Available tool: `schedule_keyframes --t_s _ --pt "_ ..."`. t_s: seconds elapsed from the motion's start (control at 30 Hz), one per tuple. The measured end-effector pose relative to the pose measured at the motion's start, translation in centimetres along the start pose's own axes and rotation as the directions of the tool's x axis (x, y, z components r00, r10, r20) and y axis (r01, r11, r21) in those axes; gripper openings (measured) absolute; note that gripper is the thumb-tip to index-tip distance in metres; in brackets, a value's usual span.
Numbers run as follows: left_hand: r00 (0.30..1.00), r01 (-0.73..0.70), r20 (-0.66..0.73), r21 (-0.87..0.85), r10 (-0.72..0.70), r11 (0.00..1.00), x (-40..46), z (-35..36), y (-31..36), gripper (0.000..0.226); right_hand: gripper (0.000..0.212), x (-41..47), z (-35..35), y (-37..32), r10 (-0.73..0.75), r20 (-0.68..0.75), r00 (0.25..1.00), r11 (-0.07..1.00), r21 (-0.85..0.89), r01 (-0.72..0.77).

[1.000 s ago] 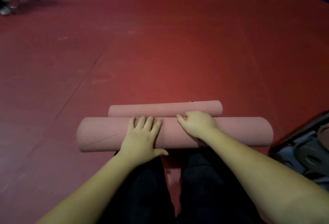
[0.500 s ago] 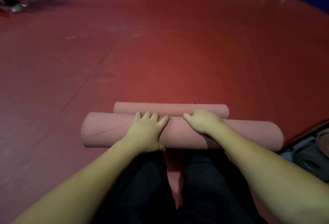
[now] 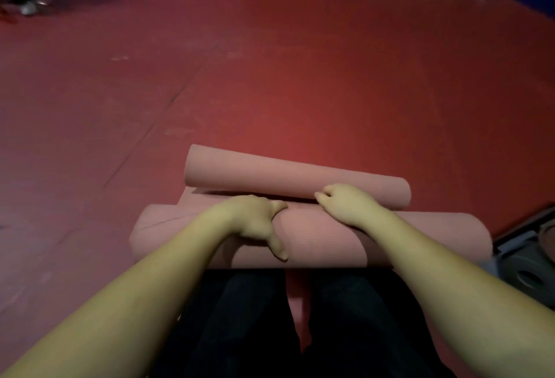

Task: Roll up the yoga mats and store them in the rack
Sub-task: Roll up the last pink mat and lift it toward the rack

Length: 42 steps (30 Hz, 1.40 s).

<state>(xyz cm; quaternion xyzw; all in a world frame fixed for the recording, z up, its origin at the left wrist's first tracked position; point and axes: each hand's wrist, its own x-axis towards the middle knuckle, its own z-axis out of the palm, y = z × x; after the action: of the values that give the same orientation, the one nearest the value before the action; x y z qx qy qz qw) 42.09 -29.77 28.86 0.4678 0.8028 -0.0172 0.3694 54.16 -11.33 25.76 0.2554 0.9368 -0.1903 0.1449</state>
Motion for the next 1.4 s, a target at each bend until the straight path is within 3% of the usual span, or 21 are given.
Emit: schedule_keyframes --t_s 0.13,0.3,0.47,0.53,0.63,0.7,0.8,0.87,0.97,1.23,1.4 --pt "0.991 0.032 0.135 -0.133 -0.014 0.991 1.5 -1.5 -0.6 0.099 0.037 -1.3 1.3 0.5 -0.045 -0.218 0.975 0.999 -0.021 0.041" --pt "0.957 0.113 0.289 -0.337 -0.011 0.935 3.7 -2.5 -1.7 0.084 0.052 -3.1 3.2 0.6 -0.060 -0.268 0.962 0.991 -0.133 0.024" --pt "0.963 0.101 0.270 -0.388 0.009 0.916 4.7 -2.8 -2.1 0.076 0.055 -1.8 3.0 0.6 -0.021 -0.297 0.955 0.988 -0.151 -0.025" --pt "0.984 0.035 0.175 -0.328 0.024 0.944 4.5 -2.8 -2.1 0.070 0.055 -1.0 2.7 0.7 -0.005 -0.262 0.965 0.992 -0.126 -0.029" --pt "0.987 -0.089 -0.142 -0.068 0.079 0.994 3.7 -2.2 -2.1 0.074 0.055 0.2 2.3 1.0 0.021 -0.192 0.981 0.997 -0.062 -0.034" --pt "0.923 -0.132 -0.347 0.118 0.165 0.984 2.7 -1.0 -2.1 0.078 0.058 1.0 2.0 1.0 0.038 -0.147 0.988 0.999 -0.026 -0.042" --pt "0.804 -0.056 -0.534 0.369 0.261 0.928 1.4 2.5 -2.2 0.080 0.066 2.2 1.4 1.0 0.073 -0.065 0.995 0.997 -0.021 -0.075" --pt "0.783 0.023 -0.546 0.503 0.297 0.864 1.1 4.8 -2.1 0.101 0.068 2.8 1.1 0.9 0.067 -0.025 0.997 0.997 -0.037 -0.068" --pt "0.857 0.136 -0.478 0.572 0.194 0.809 1.1 5.5 -1.6 0.123 0.070 3.3 0.8 0.4 0.055 0.008 0.998 0.996 -0.066 -0.054" --pt "0.864 0.131 -0.474 0.541 0.172 0.831 0.7 3.8 -0.4 0.104 0.063 2.3 -0.4 0.3 0.072 0.003 0.997 0.997 -0.032 -0.072" --pt "0.881 0.055 -0.429 0.515 0.201 0.856 -0.8 2.9 -0.3 0.109 0.062 1.0 -1.8 -0.3 0.086 0.141 0.986 0.996 0.001 -0.087"
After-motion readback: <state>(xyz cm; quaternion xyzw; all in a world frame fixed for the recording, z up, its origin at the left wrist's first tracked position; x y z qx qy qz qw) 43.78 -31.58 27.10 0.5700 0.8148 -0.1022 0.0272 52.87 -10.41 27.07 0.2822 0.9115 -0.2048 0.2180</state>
